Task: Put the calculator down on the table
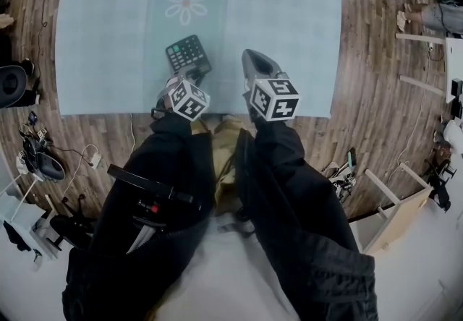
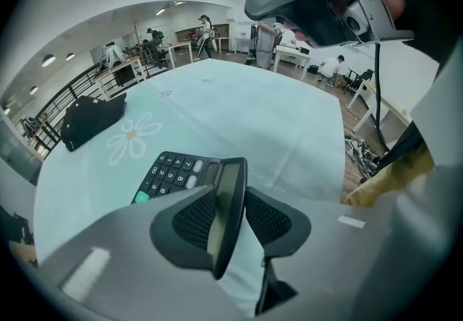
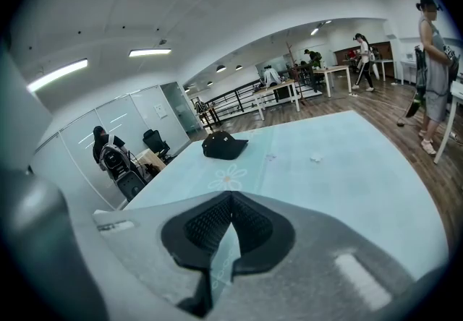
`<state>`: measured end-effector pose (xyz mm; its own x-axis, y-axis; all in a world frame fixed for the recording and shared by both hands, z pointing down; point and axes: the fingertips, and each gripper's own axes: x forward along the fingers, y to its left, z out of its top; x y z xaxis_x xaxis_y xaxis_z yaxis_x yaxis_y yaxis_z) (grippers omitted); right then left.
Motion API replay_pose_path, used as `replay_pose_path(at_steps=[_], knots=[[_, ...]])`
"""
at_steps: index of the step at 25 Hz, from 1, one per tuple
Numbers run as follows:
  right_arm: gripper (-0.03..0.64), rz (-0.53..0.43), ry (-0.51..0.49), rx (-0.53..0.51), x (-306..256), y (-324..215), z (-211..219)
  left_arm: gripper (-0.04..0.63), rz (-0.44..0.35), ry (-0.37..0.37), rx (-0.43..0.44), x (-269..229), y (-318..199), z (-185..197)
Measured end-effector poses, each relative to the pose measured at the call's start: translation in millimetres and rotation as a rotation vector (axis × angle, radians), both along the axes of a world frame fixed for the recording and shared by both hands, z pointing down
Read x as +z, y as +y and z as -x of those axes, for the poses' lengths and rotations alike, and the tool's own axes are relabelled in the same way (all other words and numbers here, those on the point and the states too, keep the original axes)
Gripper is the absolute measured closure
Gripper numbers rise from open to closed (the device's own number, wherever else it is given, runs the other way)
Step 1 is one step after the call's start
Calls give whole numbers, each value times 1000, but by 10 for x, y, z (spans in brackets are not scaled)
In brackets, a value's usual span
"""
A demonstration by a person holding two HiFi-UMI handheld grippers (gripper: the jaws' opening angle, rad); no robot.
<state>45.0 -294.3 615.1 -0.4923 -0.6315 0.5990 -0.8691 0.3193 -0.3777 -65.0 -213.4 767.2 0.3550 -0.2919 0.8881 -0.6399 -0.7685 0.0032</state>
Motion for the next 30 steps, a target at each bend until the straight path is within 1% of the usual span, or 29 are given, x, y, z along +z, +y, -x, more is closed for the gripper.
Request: replay_pose_path(at_steps=[9,13,17,20,21,23,28,30], knots=[[618,-4,1,5,-20,13,-46,468,3,-5,-1,39,1,-13],[618,-12,0,3,-53,21,-52,451,28,39,-18,18,7,-51],[618,-30,-3,-3,-113,16,-47,442,3,60,-6,-78,6,-126],[618,-54,-11,-6,-213,7,-43,467,-57,100,-34,-305,-95,-186],[618,-66,-15,-6,-267,5,-43,492,-84,119,-48,-427,-150,-210],[618,-99,-21,-7,-408,-9,-37,589,-151,162,-69,-723,-285,-260],[618,-212,-20,-30,-868,-163,38,595,-342,266,-116,-1578,-739,-278],[618,-268,-30,-37,-1101,-234,85,595,-406,319,-139,-1938,-900,-242]])
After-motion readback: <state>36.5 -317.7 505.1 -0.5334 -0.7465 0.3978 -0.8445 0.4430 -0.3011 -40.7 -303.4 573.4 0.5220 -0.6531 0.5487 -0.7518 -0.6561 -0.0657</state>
